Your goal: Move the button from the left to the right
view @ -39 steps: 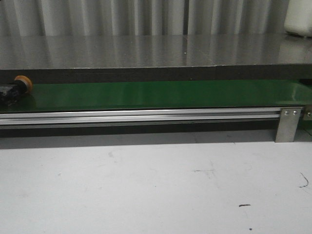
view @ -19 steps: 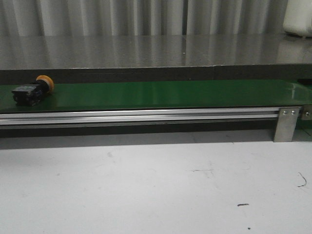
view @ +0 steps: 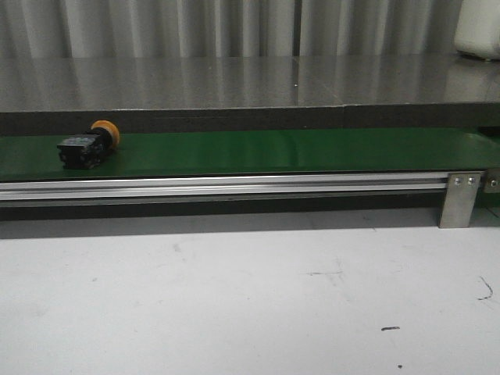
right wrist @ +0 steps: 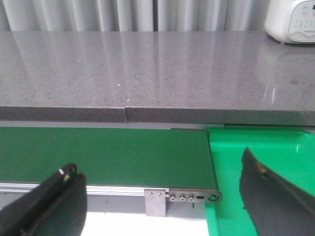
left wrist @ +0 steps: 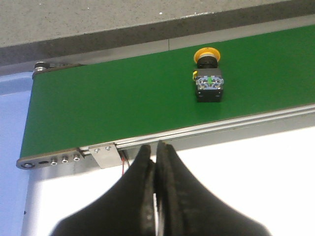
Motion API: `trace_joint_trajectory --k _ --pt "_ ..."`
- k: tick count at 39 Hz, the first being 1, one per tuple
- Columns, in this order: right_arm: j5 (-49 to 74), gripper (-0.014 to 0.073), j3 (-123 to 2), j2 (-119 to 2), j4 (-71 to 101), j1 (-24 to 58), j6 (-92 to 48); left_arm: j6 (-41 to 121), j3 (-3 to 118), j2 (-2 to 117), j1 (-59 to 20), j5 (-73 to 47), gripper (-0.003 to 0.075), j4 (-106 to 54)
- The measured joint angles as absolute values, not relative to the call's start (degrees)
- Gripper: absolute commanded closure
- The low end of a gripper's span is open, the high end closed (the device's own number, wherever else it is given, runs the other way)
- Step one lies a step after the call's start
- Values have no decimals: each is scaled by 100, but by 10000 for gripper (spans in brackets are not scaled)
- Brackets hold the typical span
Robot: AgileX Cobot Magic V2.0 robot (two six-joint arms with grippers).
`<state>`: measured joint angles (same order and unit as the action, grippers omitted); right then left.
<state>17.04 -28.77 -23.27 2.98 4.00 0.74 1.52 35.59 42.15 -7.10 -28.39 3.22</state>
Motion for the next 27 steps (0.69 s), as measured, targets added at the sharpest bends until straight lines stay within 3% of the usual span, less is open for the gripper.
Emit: trace_joint_trajectory --k 11,21,27 --pt "1704 -52 -2877 -2327 298 400 74 152 2198 2066 -710 -2345 741 128" --pt "1704 -52 -2877 -2327 298 400 74 141 1923 558 -710 -2051 741 -74" --pt "1704 -52 -2877 -2327 298 400 74 141 1923 252 -710 -2259 741 -74"
